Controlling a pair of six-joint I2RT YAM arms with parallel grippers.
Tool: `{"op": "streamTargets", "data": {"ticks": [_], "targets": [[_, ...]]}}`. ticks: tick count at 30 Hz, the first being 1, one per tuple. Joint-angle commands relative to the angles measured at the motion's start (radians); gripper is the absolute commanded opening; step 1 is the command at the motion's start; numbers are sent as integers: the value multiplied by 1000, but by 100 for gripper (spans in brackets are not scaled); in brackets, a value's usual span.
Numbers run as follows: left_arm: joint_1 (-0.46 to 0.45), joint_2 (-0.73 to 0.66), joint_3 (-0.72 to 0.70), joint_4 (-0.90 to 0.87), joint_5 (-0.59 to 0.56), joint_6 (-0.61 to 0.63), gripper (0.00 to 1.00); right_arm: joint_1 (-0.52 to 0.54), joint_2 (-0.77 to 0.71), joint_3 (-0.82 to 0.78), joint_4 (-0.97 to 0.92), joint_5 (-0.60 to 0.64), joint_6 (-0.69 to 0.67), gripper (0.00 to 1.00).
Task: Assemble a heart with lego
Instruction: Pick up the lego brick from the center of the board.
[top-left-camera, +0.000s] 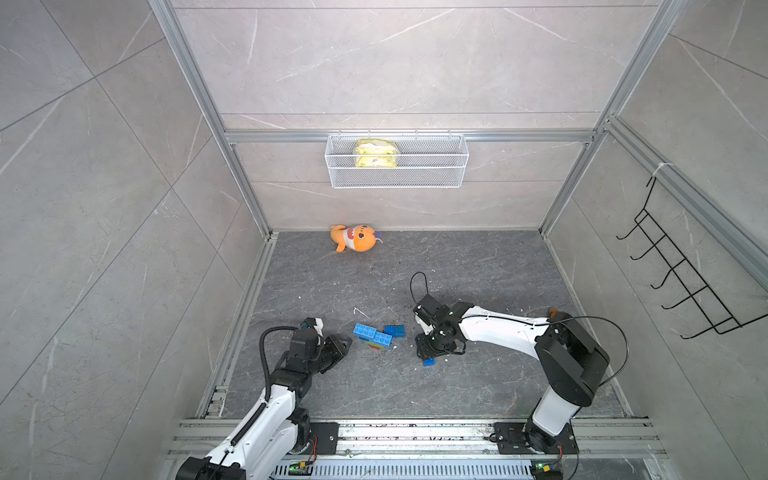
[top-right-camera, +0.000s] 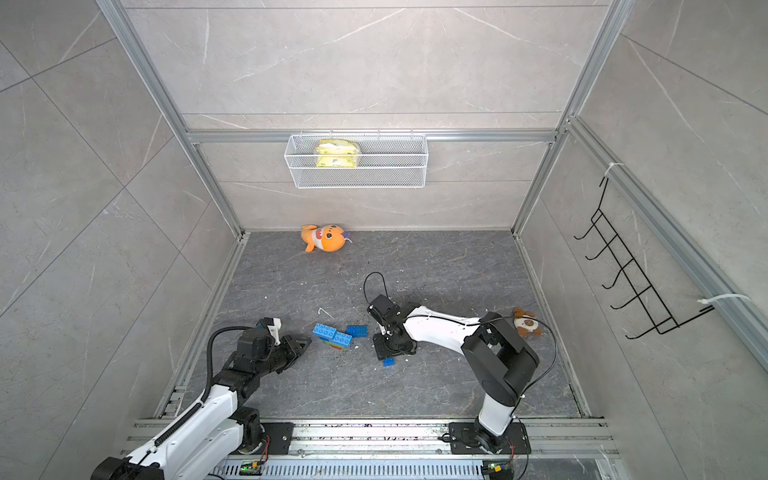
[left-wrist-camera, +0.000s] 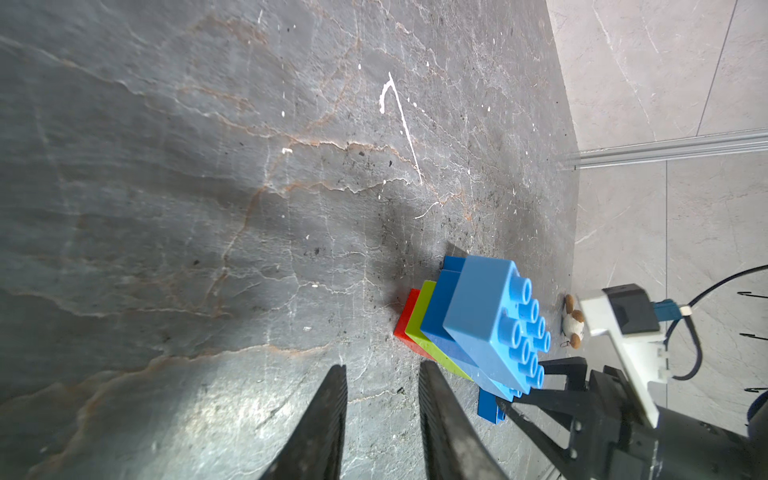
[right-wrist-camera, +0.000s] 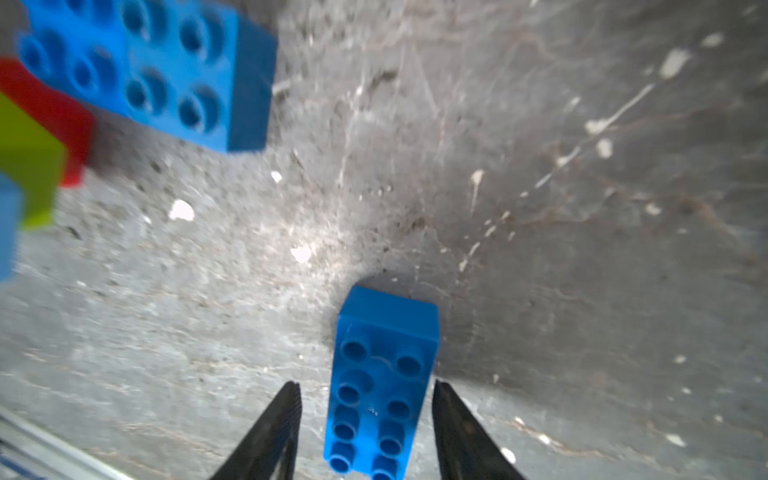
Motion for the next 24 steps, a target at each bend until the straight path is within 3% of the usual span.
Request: {"op": "streamTargets", "data": {"ticks": [1, 7, 10, 12, 14, 18, 24], "targets": [[2, 7, 16, -5, 7, 8, 34, 37, 41, 48, -74, 87, -44, 49], [1, 12, 19, -5, 20, 7, 34, 41, 40, 62, -97, 137, -51, 35], [0, 7, 15, -4, 18, 3, 34, 41, 26, 67, -98, 132, -61, 37], [1, 9, 13, 0, 18, 1, 33, 41, 33, 75, -104, 132, -68, 48], [0, 11, 16, 0, 20, 2, 34, 41, 41, 77, -99, 128, -70, 51], [0, 12, 20, 0, 29, 3, 34, 40, 43, 75, -84, 126, -65, 50], [-1, 0, 20, -7, 30, 1, 33, 40, 59, 78, -77, 122, -69, 38]]}}
